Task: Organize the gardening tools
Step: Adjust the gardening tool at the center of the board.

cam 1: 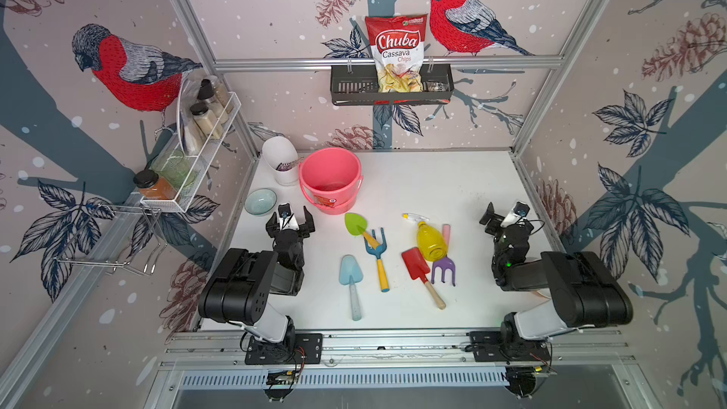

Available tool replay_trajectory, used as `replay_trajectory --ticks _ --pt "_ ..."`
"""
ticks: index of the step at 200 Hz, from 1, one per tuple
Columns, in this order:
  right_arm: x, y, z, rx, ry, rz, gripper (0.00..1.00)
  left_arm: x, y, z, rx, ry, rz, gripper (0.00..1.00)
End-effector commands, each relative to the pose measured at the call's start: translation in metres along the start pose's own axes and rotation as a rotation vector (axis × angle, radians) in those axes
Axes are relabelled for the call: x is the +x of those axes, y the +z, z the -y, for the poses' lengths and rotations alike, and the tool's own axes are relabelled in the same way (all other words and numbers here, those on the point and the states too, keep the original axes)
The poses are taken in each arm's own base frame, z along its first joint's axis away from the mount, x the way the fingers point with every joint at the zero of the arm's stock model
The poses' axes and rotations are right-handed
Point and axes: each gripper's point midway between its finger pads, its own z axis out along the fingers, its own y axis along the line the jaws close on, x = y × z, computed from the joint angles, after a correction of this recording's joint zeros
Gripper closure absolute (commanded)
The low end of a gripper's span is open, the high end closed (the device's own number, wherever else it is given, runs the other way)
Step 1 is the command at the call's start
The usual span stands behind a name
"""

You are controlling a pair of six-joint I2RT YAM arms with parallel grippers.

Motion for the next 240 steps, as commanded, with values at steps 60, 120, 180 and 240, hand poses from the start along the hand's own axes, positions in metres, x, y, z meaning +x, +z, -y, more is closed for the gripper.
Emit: replay_trajectory --ticks 60,120,180,240 --pt "-0.002 0.001 -0.001 -0.01 0.004 0.005 0.0 -0.007 0.001 0.0 0.0 -0.009 0.026 0.03" --pt "-0.004 0.0 -0.001 -0.008 0.002 0.01 0.0 -0.008 0.0 0.0 -0.002 -0.007 0.031 0.04" --pt "-0.042 0.036 -0.021 0.021 -0.02 -0.142 0.0 -0.018 -0.015 -0.009 -0.074 -0.018 0.084 0.04" --pt "-0.048 0.027 -0.082 -0.1 -0.097 -0.264 0.0 -0.045 -0.006 0.024 0.009 0.114 0.047 0.09"
